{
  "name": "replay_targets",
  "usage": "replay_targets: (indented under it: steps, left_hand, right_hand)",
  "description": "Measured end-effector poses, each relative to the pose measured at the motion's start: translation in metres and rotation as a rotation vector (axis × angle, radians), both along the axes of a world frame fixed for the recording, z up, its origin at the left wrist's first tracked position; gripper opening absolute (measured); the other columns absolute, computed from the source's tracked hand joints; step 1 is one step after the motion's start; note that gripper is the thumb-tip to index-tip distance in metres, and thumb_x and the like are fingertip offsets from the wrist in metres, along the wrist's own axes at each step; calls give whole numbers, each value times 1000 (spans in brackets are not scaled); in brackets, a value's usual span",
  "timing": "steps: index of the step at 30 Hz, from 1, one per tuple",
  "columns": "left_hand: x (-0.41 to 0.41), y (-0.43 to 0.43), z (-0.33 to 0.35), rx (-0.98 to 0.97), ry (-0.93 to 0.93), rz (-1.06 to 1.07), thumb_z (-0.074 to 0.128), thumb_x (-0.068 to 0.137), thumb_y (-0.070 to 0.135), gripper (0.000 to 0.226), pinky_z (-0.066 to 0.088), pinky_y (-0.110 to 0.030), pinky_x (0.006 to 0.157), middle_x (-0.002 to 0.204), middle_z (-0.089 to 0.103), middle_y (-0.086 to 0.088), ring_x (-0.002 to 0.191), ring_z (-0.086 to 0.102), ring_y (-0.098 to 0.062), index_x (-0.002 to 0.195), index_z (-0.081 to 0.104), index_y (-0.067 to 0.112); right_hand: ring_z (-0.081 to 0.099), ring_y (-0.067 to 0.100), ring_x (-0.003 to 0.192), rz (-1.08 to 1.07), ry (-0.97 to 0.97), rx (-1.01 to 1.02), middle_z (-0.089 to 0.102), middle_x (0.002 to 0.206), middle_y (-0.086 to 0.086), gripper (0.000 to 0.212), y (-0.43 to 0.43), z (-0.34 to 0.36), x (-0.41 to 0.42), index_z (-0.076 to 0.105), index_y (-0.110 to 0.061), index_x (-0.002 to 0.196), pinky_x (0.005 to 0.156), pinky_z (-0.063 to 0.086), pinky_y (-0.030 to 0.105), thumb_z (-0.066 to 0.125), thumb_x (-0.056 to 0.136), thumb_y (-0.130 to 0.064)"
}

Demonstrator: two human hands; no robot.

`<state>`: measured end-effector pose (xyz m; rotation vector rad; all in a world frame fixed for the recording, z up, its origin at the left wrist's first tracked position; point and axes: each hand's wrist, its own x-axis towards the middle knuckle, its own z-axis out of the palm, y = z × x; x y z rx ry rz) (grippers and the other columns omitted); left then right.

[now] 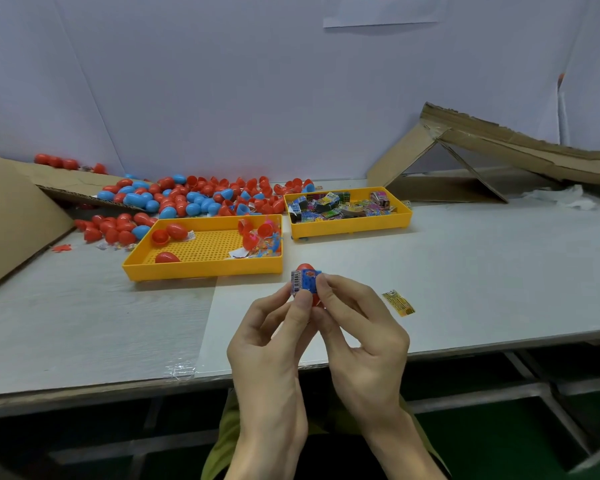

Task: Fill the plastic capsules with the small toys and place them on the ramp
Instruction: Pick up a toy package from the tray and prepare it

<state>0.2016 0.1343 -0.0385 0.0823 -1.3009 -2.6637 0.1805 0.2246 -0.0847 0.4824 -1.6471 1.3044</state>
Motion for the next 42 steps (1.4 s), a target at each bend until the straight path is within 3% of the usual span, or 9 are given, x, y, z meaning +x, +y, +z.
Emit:
replay_targets:
  steps: [8,13,18,22,24,30,35,42]
  left_hand:
    - [2,2,3,7,8,29,82,54,32,28,58,-22,72,91,76,-13,92,75,-22,80,80,23]
    - [3,1,6,83,-18,-35,74,69,29,12,58,-22,70,96,77,-12,90,75,-22,77,80,22]
    - [-2,-10,5,59,-36,-95,73,72,19,19,59,-23,76,104,77,-11,99,74,-22,89,82,17]
    - [-2,-9,3,-62,2,-52,80,56,28,33,53,-30,90,100,78,-9,102,73,-20,88,83,21]
    - [-1,-8,1,-102,17,-40,81,53,32,35,51,-29,89,100,78,-9,103,73,-21,86,83,22]
    - [-6,-10,-5,-109,35,16,82,49,33,35,56,-17,72,88,77,-4,89,74,-16,83,81,25]
    - [-6,-11,-5,-58,33,2,81,48,30,31,58,-19,72,89,78,-8,90,75,-20,78,82,19]
    - [-7,-11,-5,-144,59,67,77,57,34,27,56,-16,73,95,78,-6,97,74,-18,83,83,27]
  right_hand:
    - [65,9,114,-47,33,-26,67,123,-1,39,-3,-5,0,61,1,123,92,55,23,70,85,-4]
    - [65,7,115,-57,17,-28,67,121,2,38,-4,-3,1,62,0,122,92,53,18,72,87,-9]
    - [69,18,106,39,-111,-143,72,112,-4,23,3,5,3,74,-15,112,86,58,29,72,89,-21]
    - [68,20,106,179,-295,-192,67,120,-10,40,7,19,4,62,-35,126,81,59,28,71,88,-43]
    - [67,20,107,258,-361,-199,70,116,-10,35,6,22,5,65,-39,121,80,58,29,69,87,-48]
    - [70,17,101,371,-417,-291,75,103,-5,25,8,23,6,72,-37,104,81,57,24,77,80,-32]
    - [71,18,100,396,-424,-295,73,101,-8,27,10,23,6,68,-40,97,80,57,24,80,74,-34]
    - [70,22,103,410,-431,-284,72,102,-7,27,9,24,5,68,-37,96,81,60,32,82,76,-24]
